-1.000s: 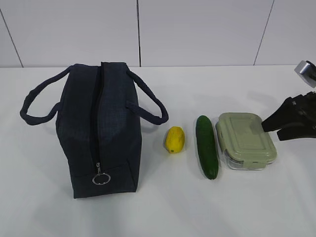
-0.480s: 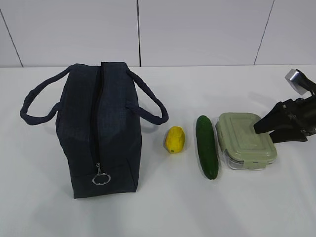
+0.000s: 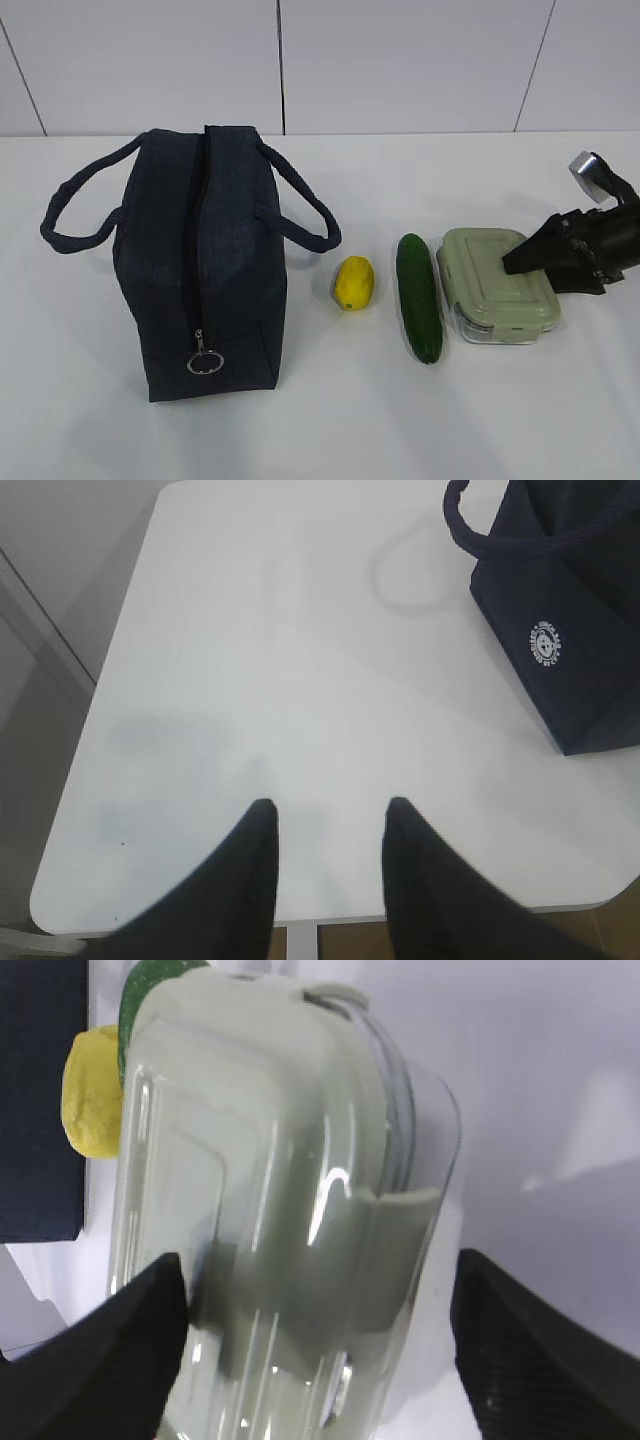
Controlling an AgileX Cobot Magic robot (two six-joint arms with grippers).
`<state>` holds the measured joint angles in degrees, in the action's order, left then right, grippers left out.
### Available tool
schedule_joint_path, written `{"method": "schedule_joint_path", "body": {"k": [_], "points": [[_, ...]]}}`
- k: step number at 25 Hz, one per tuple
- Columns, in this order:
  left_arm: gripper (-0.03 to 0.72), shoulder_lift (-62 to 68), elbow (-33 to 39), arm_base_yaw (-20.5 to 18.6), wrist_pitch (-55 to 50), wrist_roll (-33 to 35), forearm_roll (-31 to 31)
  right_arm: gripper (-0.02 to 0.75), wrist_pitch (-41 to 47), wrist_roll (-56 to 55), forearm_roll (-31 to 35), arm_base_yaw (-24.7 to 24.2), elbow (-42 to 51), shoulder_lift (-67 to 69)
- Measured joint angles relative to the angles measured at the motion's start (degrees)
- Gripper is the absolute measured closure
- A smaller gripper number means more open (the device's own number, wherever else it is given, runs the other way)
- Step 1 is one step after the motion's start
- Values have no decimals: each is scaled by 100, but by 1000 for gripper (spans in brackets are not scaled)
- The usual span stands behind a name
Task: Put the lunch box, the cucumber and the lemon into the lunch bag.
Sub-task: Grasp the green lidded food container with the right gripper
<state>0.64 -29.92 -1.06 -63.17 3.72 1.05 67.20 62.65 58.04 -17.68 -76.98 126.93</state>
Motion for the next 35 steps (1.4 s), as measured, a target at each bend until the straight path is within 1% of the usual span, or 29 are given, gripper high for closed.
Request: {"method": "schedule_joint_path", "body": {"k": [11,17,21,26,27,30,35], "points": [[433,0,0,0,0,0,0,127,199,102,336,0,-13,286],[433,0,0,0,0,0,0,134,220,116,344,0,-22,295],[433,0,0,0,0,0,0,187,241,116,344,0,-26,295],[433,0,0,0,0,0,0,323,355,116,373,-4,-48,295],[433,0,0,0,0,0,0,336,363,116,389,-4,-48,295],[433,0,0,0,0,0,0,350,368,105,389,-4,-48,295],[433,0,0,0,10,0,0,351,377,94,389,-4,-48,295]]}}
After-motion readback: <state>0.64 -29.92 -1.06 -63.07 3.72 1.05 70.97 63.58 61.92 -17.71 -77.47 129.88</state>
